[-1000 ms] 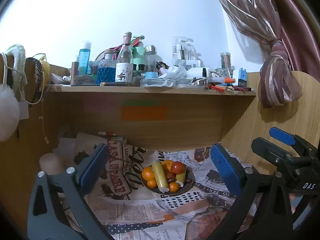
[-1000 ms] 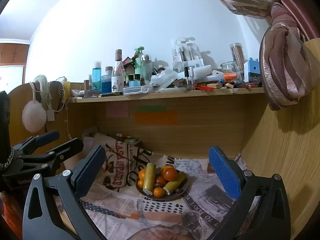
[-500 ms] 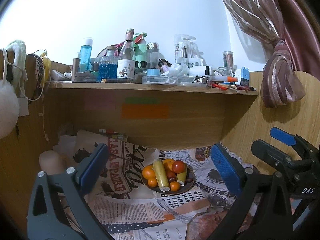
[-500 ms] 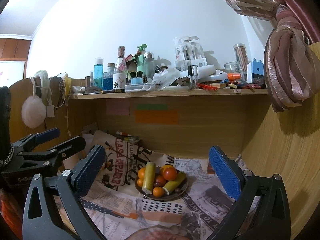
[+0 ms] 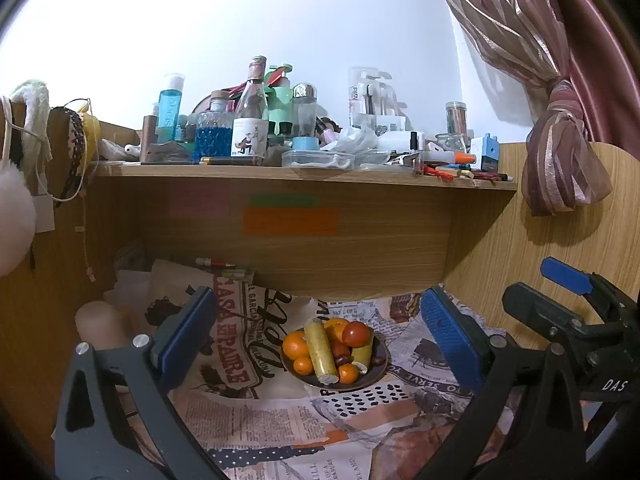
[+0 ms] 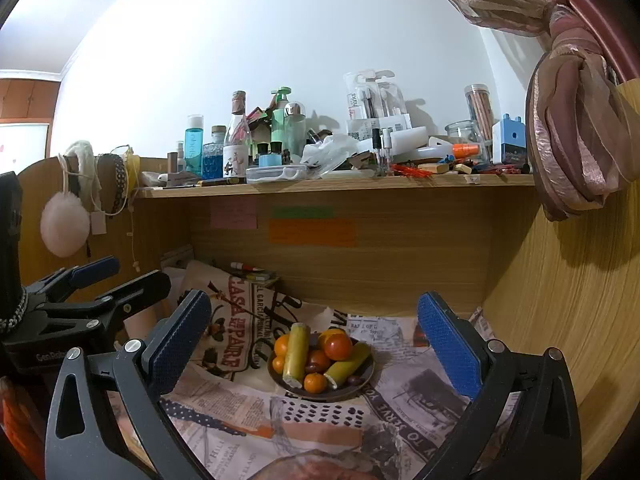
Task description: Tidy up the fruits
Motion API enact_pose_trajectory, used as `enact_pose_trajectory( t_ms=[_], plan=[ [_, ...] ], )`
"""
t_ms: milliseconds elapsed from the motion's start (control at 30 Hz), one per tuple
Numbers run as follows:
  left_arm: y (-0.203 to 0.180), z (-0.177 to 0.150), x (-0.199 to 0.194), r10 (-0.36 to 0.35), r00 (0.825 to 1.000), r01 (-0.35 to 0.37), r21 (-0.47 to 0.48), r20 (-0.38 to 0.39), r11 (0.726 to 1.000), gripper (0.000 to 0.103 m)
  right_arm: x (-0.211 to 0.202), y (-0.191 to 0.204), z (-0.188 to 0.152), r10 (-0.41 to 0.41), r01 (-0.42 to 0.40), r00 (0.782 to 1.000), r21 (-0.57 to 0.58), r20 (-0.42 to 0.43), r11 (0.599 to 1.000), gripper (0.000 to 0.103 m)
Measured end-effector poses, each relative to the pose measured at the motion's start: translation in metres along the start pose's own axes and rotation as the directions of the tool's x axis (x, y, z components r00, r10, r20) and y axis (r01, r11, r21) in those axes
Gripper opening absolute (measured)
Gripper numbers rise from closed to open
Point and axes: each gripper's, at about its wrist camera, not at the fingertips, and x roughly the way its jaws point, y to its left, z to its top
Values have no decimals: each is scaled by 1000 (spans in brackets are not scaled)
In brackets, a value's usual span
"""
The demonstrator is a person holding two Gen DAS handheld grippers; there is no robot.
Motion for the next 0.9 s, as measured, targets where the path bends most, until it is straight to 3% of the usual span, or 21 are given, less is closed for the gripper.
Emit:
enact_pose_trajectory(
  t_ms=[900],
  plan=[
    [-5, -1, 6, -19, 1000, 19, -3, -24, 1000, 103, 3, -1, 3, 6, -6, 1000, 12, 2, 1000, 103]
  ],
)
